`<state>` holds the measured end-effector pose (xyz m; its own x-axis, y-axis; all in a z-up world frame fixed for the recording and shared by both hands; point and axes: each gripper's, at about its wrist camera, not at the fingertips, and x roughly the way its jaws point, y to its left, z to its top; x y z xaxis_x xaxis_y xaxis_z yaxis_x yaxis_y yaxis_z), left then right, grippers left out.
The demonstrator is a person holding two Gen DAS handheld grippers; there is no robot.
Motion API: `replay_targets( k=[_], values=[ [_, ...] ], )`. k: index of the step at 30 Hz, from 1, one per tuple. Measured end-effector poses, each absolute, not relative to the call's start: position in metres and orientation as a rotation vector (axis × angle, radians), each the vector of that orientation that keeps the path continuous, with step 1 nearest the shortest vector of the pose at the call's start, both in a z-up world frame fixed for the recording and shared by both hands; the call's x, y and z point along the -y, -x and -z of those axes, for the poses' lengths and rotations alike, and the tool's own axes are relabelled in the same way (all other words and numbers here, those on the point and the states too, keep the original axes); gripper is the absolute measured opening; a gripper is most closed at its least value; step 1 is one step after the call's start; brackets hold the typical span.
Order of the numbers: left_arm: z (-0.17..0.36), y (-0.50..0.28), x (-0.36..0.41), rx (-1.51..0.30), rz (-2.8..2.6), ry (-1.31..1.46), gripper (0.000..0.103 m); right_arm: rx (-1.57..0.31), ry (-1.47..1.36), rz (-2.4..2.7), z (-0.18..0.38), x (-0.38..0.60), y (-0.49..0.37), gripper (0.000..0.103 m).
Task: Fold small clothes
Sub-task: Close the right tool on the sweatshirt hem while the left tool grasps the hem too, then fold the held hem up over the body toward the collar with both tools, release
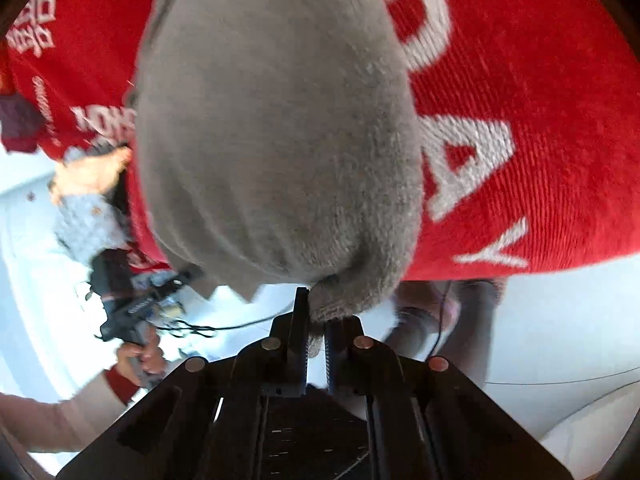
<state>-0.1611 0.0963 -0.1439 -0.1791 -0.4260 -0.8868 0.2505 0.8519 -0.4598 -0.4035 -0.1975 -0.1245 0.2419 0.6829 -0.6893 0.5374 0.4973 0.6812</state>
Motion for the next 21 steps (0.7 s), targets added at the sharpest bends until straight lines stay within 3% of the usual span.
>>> replay_targets(
  k=[13, 21],
  values=[
    [0.029, 0.058, -0.083, -1.379, 0.721, 0.280, 0.010, -1.039, -1.226, -0.209, 0.018, 0.228, 0.344, 0.007],
    [0.025, -0.029, -0.046, -1.308, 0.666, 0.280, 0.010, -0.909, -1.194, -0.221, -0.016, 0.293, 0.251, 0.007]
  ],
)
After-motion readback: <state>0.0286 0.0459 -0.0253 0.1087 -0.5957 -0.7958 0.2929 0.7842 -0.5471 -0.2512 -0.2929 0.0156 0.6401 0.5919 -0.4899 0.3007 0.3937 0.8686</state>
